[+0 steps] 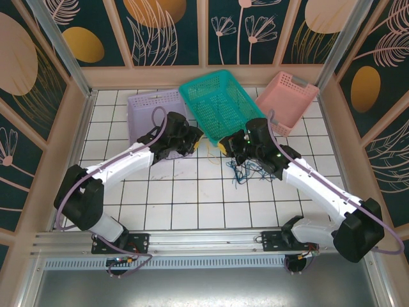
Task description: Untangle the cables
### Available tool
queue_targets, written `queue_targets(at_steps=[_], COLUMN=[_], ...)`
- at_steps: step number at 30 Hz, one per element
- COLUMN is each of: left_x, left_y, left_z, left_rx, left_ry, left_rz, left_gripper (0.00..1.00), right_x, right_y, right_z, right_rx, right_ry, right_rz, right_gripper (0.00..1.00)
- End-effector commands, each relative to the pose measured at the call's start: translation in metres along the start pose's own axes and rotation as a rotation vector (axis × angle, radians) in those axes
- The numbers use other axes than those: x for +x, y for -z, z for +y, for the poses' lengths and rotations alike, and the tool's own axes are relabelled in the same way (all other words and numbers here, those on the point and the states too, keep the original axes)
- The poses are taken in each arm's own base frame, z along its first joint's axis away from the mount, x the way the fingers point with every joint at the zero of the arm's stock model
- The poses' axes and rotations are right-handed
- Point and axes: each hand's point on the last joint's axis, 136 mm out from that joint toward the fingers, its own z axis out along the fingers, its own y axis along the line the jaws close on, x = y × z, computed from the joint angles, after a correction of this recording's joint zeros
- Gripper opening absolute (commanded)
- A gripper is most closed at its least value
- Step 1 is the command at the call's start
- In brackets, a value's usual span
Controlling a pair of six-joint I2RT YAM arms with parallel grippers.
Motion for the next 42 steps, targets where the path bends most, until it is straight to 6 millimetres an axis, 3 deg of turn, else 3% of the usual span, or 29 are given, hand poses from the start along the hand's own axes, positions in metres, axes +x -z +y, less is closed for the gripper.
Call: queue_targets(at_steps=[1,3,5,6,11,15,20,26,36,39,42], left_x=[0.003,0.003,0.001,0.000,-0.020,-0.048,-0.078,-0.098,-0.117,-0.117,-0.110], left_y=[-0.001,-0.003,-0.003,-0.003,0.002,0.014,0.034,0.051,0.068,0.073,0.070], left_z=[-0.012,-0.011,-0.012,-0.012,-0.002,0.012,0.034,0.049,0.053,0.048,0.056], left_rx=[0.048,0.046,0.047,0.046,0.001,-0.036,-0.074,-0.098,-0.103,-0.078,-0.046], left_ry=[-0.007,-0.006,-0.006,-0.009,-0.027,-0.019,0.013,0.038,0.067,0.093,0.168], left_rz=[0.023,0.025,0.017,0.011,-0.038,-0.098,-0.174,-0.233,-0.287,-0.291,-0.262], left_gripper=[0.29,0.19,0.01,0.00,0.00,0.00,0.00,0.00,0.00,0.00,0.00], right_x=[0.005,0.005,0.005,0.005,0.001,-0.006,-0.020,-0.043,-0.048,-0.051,-0.055], right_y=[0.010,0.010,0.010,0.010,0.023,0.053,0.088,0.119,0.130,0.131,0.134], right_z=[0.022,0.021,0.021,0.020,0.028,0.045,0.036,0.029,0.017,0.009,0.001], right_rx=[-0.067,-0.068,-0.068,-0.066,-0.093,-0.166,-0.207,-0.249,-0.170,-0.134,-0.136], right_ry=[0.008,0.007,0.009,0.010,0.074,0.184,0.182,0.161,0.322,0.358,0.357], right_rz=[0.014,0.015,0.015,0.017,-0.008,-0.095,-0.212,-0.316,-0.358,-0.379,-0.413], right_gripper=[0.00,0.00,0.00,0.00,0.00,0.00,0.00,0.00,0.00,0.00,0.00])
